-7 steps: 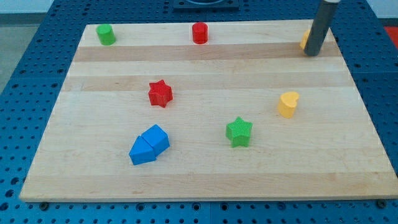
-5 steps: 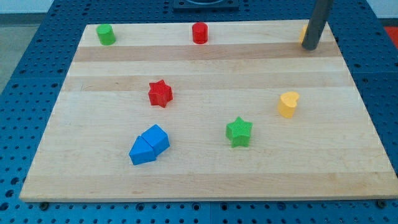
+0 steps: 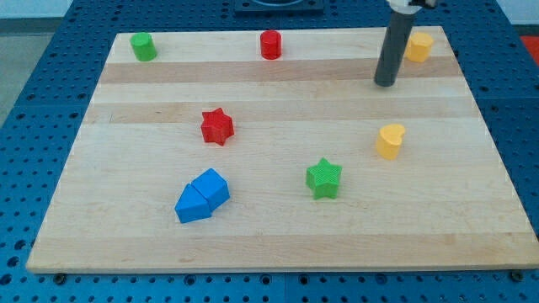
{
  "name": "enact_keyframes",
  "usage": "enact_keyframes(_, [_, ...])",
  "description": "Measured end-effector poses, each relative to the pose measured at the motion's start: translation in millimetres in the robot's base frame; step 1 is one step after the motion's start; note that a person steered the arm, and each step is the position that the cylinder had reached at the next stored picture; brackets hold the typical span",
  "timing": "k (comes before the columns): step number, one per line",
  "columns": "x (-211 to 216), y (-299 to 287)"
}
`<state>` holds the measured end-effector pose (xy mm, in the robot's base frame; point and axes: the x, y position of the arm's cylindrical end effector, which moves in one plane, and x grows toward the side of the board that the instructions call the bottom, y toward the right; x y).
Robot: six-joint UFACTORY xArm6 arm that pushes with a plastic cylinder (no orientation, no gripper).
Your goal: Move your arm in between the blue cube and green star
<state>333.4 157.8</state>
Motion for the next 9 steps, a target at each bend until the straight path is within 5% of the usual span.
enact_keyframes(5, [60,-104])
enact_keyframes(9, [123,-128])
